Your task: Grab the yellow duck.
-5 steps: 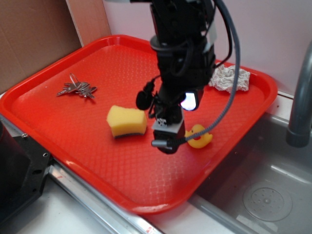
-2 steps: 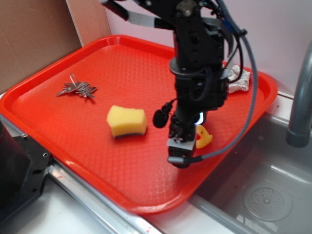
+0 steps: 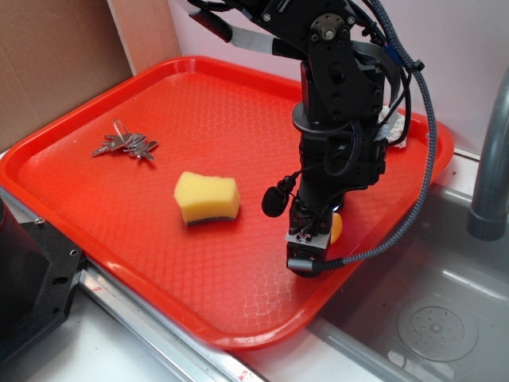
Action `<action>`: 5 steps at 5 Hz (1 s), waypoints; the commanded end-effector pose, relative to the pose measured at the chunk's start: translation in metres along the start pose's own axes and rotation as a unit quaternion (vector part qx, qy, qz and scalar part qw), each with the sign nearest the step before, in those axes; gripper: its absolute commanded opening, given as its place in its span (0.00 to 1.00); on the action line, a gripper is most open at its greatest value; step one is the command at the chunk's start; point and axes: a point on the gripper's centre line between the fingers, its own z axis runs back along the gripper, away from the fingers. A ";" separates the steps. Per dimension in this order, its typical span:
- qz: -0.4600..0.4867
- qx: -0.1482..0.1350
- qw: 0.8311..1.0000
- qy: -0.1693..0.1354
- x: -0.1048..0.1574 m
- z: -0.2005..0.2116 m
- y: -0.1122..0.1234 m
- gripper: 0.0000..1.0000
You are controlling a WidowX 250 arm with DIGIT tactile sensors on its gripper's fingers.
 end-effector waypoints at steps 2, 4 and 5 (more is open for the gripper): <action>0.073 -0.004 0.997 -0.009 -0.004 0.029 0.007 0.00; 0.317 -0.003 0.948 -0.030 -0.061 0.109 0.036 0.00; 0.395 0.028 0.917 -0.041 -0.083 0.129 0.038 0.00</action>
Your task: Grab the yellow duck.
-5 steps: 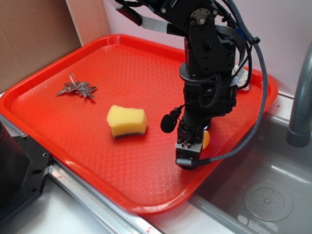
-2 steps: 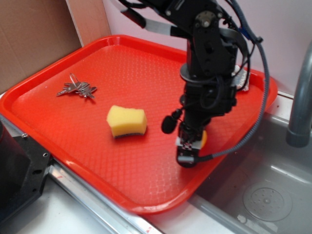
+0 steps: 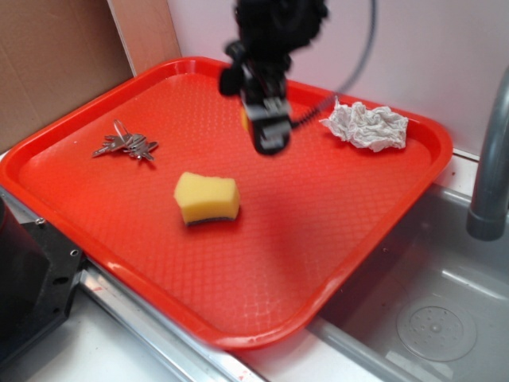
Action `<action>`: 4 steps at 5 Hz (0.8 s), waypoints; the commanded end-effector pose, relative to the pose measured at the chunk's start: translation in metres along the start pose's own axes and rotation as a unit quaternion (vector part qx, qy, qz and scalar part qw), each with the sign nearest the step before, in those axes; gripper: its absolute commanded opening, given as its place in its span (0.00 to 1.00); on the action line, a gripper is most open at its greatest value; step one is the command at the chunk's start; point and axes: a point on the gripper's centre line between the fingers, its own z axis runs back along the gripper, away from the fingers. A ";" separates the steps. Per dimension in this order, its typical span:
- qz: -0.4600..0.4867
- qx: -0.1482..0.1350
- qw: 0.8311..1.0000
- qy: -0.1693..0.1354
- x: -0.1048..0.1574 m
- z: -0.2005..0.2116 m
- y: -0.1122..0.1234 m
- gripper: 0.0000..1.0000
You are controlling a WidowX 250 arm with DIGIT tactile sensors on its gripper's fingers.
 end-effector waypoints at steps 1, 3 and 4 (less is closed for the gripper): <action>0.174 0.051 0.980 -0.080 -0.038 0.055 0.017 0.00; 0.245 0.069 0.964 -0.070 -0.065 0.065 0.027 0.00; 0.244 0.035 0.968 -0.044 -0.066 0.057 0.030 0.00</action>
